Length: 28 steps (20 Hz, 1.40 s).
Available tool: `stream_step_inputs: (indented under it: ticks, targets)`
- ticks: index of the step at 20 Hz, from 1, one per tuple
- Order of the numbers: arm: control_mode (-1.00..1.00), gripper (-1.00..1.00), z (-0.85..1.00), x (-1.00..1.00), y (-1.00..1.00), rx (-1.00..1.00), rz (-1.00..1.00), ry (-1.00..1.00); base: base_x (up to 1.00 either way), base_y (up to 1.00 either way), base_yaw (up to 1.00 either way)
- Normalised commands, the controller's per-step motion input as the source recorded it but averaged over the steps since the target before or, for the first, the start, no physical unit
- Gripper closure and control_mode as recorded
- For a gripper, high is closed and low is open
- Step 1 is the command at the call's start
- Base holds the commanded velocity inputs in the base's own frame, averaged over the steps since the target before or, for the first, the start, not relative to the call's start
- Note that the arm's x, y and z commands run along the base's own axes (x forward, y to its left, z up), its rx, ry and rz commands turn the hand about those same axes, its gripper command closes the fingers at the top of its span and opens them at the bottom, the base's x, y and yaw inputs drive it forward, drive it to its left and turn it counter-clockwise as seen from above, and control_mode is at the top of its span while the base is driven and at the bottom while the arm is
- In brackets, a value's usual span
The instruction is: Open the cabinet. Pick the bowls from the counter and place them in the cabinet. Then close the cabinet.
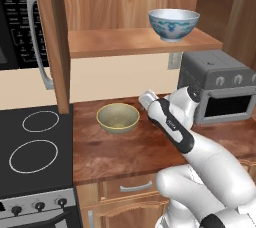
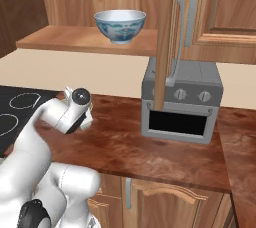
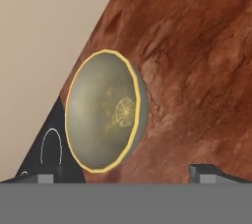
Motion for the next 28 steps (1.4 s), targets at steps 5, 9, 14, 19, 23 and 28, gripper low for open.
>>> stream_step_inputs:
  ticks: [5,9,14,19,23,28]
  targets:
    - [-1.00,-1.00,-0.19,0.23,0.14,-0.03,0.00,0.00,0.00,0.00,0.00]
    - [-1.00,-1.00,-0.25,0.16,0.02,-0.03,0.00,0.01,0.00,0.00,0.00]
    - [-1.00,-1.00,-0.21,0.13,0.00,-0.03,0.00,0.03,0.00,0.00,0.00]
    - [-1.00,-1.00,-0.16,0.15,0.01,-0.03,0.00,0.00,0.00,0.00,0.00]
    - [-1.00,-1.00,-0.13,0.11,0.00,-0.01,0.00,0.00,0.00,0.00,0.00]
    - [-1.00,-1.00,-0.17,0.08,0.00,-0.01,0.00,0.00,0.00,0.00,0.00]
